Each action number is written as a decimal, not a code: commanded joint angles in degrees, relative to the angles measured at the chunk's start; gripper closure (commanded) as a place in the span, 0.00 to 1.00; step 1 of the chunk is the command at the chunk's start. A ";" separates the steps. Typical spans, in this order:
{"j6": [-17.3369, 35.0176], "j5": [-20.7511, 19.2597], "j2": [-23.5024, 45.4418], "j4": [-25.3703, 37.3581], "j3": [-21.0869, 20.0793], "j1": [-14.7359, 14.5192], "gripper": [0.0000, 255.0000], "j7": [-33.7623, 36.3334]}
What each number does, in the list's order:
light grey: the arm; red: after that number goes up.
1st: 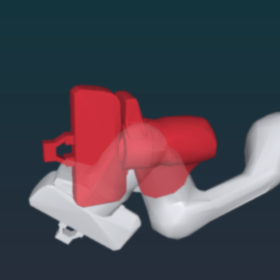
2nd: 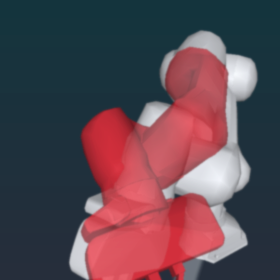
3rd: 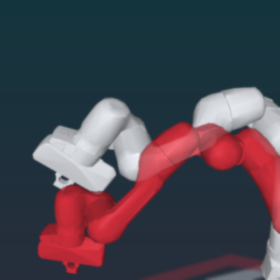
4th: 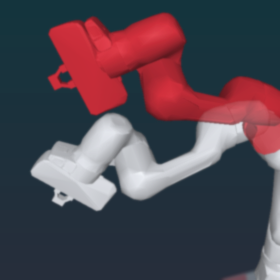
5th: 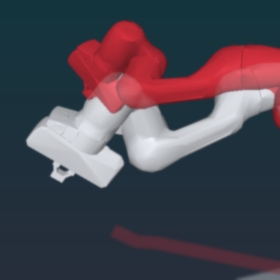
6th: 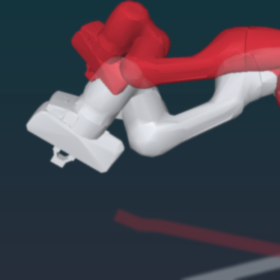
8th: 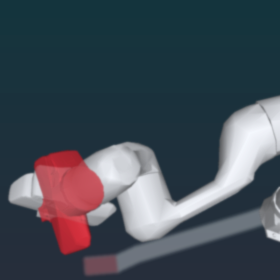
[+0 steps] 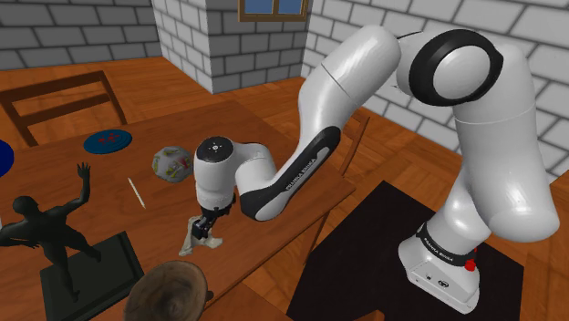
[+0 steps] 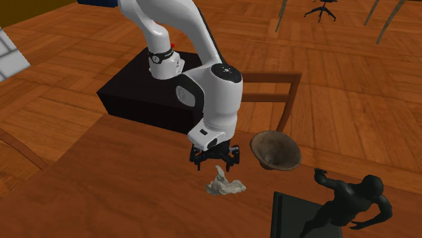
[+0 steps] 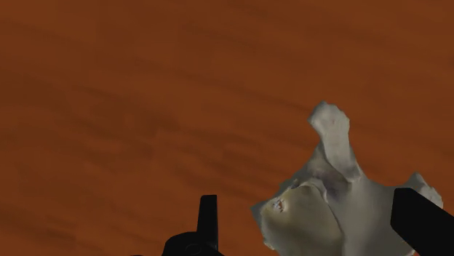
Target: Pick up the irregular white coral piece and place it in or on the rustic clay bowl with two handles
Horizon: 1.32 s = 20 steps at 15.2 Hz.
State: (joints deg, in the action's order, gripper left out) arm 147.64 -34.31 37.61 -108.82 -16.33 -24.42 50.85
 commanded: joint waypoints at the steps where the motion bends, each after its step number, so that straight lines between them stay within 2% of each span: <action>1: 0.68 -0.57 1.31 0.67 0.56 -0.33 0.00 0.35; 10: 1.24 -1.01 2.41 1.23 1.02 -0.60 0.00 0.62; 11: 1.24 -1.01 2.41 1.23 1.02 -0.60 1.00 0.62; 20: 1.23 -1.01 2.41 1.24 1.02 -0.60 1.00 0.62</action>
State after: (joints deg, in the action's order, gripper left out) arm 148.87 -35.32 40.02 -107.58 -15.31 -25.02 51.47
